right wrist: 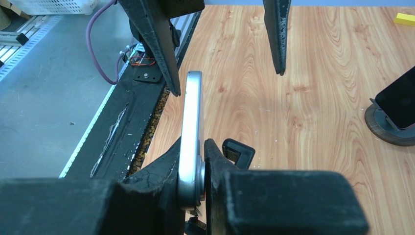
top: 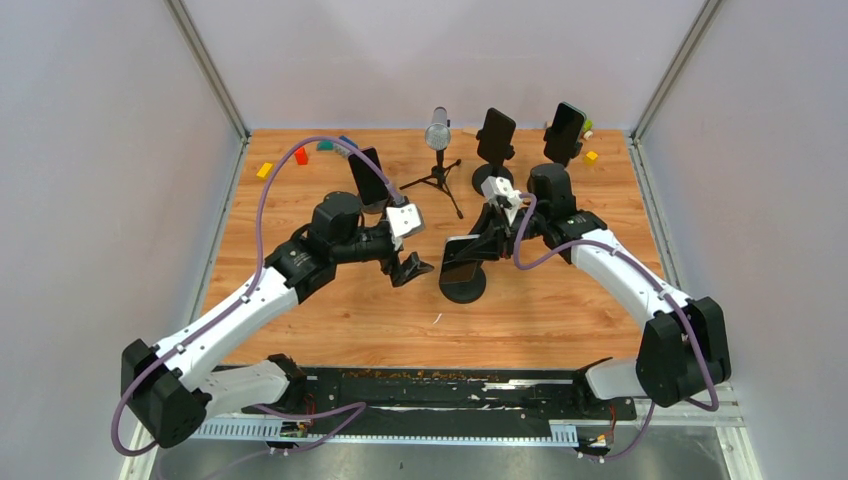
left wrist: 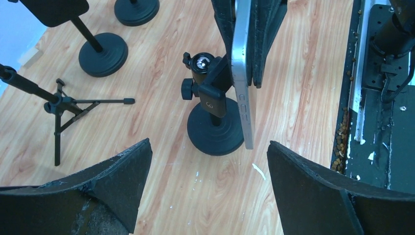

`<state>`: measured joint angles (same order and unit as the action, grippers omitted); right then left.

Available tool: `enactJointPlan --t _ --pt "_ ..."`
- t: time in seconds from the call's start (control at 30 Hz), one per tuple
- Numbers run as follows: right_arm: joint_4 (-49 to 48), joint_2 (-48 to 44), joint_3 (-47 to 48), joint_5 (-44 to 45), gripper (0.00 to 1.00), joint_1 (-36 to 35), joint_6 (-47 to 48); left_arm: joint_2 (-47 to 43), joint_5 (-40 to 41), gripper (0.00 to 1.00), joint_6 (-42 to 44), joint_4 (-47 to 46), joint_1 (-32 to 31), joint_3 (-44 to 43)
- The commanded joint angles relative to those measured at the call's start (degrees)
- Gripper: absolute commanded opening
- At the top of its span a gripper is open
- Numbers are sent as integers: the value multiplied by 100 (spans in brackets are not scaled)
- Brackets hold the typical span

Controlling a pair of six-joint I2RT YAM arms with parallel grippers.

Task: Place the phone on the phone stand
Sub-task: Install the phone on the phone stand.

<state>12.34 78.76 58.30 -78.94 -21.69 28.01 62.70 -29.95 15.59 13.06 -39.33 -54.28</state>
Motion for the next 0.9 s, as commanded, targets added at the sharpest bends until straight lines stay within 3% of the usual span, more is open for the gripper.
enactJointPlan --t 0.0,0.33,0.6,0.87 --pt "-12 -259 -45 -188 0 -18 470 50 -101 93 0 -166 18 -259" --pt "152 -326 -2 -384 0 39 407 207 44 90 -54 -530 22 -132" --pt "307 -488 188 -984 0 32 -68 424 -399 89 -415 -875 14 -100" --pt "452 -973 69 -862 0 74 -161 663 -440 85 -503 -1103 -171 -81"
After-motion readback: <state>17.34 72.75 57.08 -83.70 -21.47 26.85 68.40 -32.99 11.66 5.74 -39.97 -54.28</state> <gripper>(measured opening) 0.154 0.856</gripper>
